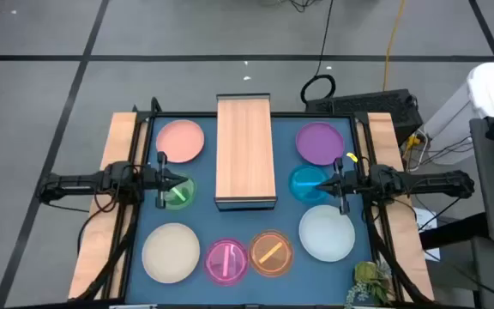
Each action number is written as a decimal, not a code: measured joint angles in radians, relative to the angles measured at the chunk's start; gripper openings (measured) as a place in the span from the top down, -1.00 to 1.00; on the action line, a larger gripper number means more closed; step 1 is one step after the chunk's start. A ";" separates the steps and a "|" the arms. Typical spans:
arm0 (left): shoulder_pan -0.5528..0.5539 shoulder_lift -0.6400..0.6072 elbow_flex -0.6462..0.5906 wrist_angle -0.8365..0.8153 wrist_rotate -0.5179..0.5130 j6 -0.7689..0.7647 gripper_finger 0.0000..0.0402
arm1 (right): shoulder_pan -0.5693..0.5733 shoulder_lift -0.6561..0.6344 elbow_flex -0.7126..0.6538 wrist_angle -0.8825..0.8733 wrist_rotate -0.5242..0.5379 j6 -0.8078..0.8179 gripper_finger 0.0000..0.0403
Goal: Place and stack plates onto a shelf
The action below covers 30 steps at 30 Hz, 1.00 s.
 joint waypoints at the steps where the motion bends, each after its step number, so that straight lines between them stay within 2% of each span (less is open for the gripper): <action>1: 0.000 0.000 0.000 0.000 0.000 0.000 0.98 | 0.000 0.000 0.000 0.000 0.000 0.000 1.00; 30: 0.000 0.000 0.000 0.000 0.000 0.000 0.98 | 0.000 0.000 0.000 0.000 0.000 0.000 1.00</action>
